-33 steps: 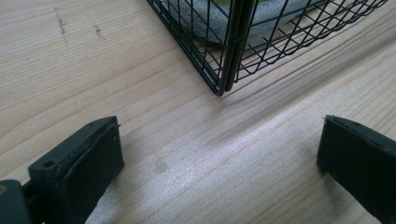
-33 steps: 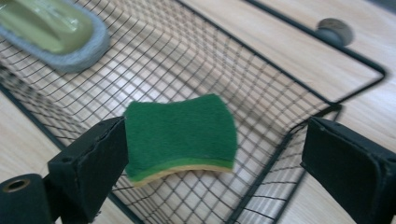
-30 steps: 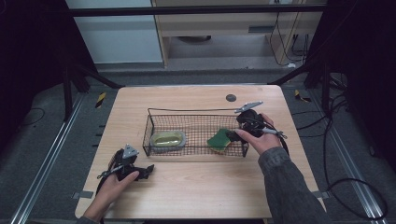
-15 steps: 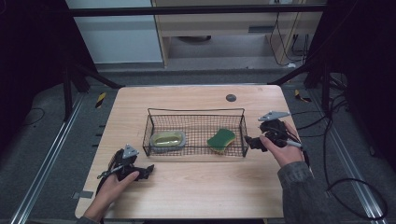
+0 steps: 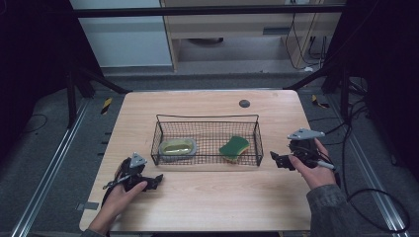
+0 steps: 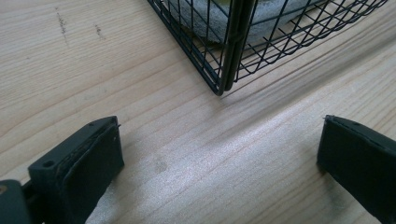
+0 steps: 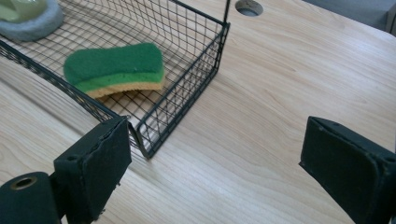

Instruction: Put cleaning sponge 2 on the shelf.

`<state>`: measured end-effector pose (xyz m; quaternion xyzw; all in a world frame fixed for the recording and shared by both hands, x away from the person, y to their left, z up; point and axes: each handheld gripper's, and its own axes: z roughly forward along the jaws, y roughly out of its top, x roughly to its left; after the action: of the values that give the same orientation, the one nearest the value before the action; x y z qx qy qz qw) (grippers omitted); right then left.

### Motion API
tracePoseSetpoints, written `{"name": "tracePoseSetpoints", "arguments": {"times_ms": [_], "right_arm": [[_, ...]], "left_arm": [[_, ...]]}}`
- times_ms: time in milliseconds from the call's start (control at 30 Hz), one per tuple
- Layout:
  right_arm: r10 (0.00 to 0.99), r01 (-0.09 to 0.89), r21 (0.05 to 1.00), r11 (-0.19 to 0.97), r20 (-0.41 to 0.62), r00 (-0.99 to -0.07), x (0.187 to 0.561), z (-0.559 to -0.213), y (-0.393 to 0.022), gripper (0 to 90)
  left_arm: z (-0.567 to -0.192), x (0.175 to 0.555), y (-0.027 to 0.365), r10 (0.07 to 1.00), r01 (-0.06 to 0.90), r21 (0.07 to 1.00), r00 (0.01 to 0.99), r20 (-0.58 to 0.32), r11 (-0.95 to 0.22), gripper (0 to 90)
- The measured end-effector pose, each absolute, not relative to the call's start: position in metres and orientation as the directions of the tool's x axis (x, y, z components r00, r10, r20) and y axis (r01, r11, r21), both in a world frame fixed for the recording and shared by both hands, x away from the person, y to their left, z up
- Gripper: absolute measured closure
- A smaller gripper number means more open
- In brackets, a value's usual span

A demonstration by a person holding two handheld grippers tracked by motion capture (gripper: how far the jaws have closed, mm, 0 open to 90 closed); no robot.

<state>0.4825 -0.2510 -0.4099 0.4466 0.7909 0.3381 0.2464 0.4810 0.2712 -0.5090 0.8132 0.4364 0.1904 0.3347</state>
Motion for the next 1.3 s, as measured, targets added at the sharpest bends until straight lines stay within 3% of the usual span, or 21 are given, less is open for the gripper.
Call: {"name": "tracePoseSetpoints", "arguments": {"times_ms": [600, 1067, 1300], "right_arm": [[0.913, 0.612, 0.729, 0.306, -0.044, -0.405, 0.482, -0.452, -0.276, 8.7], [0.926, 0.671, 0.680, 0.295, -0.030, -0.376, 0.493, -0.480, -0.283, 9.0], [0.946, 0.677, 0.697, 0.236, -0.006, -0.323, 0.507, -0.488, -0.286, 9.6]], "left_arm": [[-0.509, 0.481, 0.271, 0.838, 0.582, 0.711, 0.546, 0.018, -0.395, 0.0], [-0.509, 0.481, 0.271, 0.838, 0.583, 0.712, 0.545, 0.016, -0.393, 0.0], [-0.509, 0.481, 0.271, 0.838, 0.582, 0.711, 0.546, 0.017, -0.394, 0.0]]}}
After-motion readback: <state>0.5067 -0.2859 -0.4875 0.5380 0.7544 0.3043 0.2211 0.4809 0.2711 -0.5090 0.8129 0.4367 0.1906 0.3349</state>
